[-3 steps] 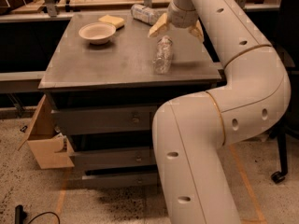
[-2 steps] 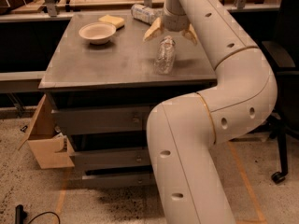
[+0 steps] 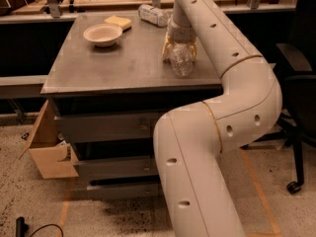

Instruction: Place water bottle upright

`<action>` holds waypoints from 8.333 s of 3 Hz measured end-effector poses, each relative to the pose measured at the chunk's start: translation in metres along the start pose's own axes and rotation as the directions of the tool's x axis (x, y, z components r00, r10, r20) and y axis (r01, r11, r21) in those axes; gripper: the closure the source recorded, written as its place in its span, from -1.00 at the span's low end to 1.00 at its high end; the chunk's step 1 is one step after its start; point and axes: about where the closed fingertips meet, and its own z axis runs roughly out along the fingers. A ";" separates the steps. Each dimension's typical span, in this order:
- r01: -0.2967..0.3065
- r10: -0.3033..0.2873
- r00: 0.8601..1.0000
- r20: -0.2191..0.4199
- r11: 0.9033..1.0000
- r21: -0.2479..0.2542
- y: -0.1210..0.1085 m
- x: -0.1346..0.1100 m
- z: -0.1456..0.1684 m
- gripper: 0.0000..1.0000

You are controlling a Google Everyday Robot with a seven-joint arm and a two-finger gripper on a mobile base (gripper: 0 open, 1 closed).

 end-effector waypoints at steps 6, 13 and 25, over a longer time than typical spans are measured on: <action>0.493 -0.452 0.863 0.223 0.849 -0.187 0.008 0.005 -0.110 1.00; 0.552 -0.507 0.821 0.264 0.823 -0.137 -0.008 0.007 -0.087 1.00; 0.492 -0.497 0.866 0.053 0.829 -0.268 -0.030 0.104 -0.114 1.00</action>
Offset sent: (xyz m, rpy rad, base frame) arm 0.0453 0.0226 0.1648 -0.0298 -0.2949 0.4477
